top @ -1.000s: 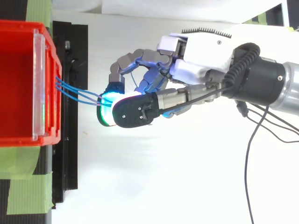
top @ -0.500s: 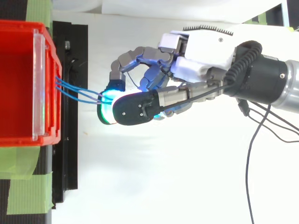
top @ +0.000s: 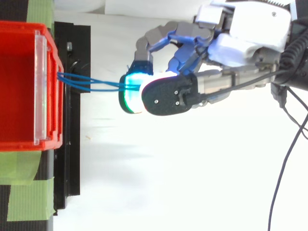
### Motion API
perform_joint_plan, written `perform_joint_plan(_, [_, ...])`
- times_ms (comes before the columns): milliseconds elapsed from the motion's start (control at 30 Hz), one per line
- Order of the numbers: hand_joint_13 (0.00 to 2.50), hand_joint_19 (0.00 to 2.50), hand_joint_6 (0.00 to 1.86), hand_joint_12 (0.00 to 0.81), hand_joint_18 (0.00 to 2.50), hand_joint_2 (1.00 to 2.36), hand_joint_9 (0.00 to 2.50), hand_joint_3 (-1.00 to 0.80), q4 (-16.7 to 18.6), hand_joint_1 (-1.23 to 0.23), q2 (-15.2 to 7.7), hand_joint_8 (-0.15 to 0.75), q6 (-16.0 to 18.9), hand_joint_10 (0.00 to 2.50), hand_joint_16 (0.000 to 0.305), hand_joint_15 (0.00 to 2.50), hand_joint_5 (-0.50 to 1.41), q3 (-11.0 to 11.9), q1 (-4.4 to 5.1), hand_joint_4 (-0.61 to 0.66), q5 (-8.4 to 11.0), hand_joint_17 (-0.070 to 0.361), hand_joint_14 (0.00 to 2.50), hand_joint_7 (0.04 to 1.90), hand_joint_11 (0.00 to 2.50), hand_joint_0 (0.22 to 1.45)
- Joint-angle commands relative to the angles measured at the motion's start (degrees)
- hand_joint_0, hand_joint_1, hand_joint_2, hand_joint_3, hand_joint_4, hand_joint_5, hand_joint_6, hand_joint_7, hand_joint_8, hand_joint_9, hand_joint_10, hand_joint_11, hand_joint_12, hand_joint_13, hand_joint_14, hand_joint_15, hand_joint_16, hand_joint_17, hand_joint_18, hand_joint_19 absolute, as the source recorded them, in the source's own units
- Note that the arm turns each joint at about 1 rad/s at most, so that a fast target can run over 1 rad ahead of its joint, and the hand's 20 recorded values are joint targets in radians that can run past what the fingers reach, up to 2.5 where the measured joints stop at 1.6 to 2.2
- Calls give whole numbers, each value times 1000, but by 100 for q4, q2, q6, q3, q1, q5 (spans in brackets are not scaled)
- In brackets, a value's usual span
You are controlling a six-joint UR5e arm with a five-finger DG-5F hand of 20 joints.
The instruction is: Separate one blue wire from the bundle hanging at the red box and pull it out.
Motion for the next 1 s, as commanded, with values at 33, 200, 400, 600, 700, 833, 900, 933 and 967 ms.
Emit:
perform_joint_plan(33, [1201, 760, 822, 342, 801, 1034, 930, -138, -45, -706, 37, 340, -112, 656, 48, 1446, -218, 1, -16, 212, 191, 108, 921, 1024, 1531, 634])
perform_joint_plan(200, [1178, 747, 818, 341, 772, 1033, 865, -158, -45, -732, 117, 339, -165, 733, 48, 1469, -216, 1, -16, 223, 499, 109, 849, 1023, 1499, 634])
perform_joint_plan(400, [1159, 738, 837, 347, 754, 1029, 810, -215, -36, -817, 196, 338, -376, 772, 48, 1460, -224, 1, -24, 245, 517, 108, 850, 1059, 1510, 658])
perform_joint_plan(600, [1132, 731, 849, 349, 745, 1026, 777, -257, -36, -861, 196, 334, -411, 795, 47, 1473, -231, -8, -24, 252, 517, 106, 854, 1075, 1524, 680])
perform_joint_plan(700, [1125, 723, 853, 353, 734, 1023, 754, -283, -36, -874, 196, 331, -455, 833, 46, 1472, -234, -8, -24, 258, 517, 103, 860, 1082, 1503, 690])
perform_joint_plan(833, [1116, 717, 856, 352, 726, 1022, 739, -301, -36, -883, 196, 333, -455, 845, 45, 1470, -238, 1, -24, 263, 517, 102, 863, 1091, 1511, 695])
perform_joint_plan(900, [1107, 709, 857, 353, 718, 1020, 732, -314, -36, -889, 196, 337, -464, 854, 45, 1472, -241, 1, -24, 266, 525, 101, 862, 1090, 1511, 698])
perform_joint_plan(933, [1096, 708, 858, 353, 713, 1020, 723, -320, -36, -892, 196, 335, -464, 863, 45, 1477, -242, 1, -24, 264, 517, 101, 865, 1086, 1493, 700])
perform_joint_plan(967, [1096, 708, 857, 358, 706, 1019, 716, -326, -36, -891, 196, 333, -464, 867, 45, 1475, -242, 1, -24, 269, 517, 100, 867, 1097, 1497, 702])
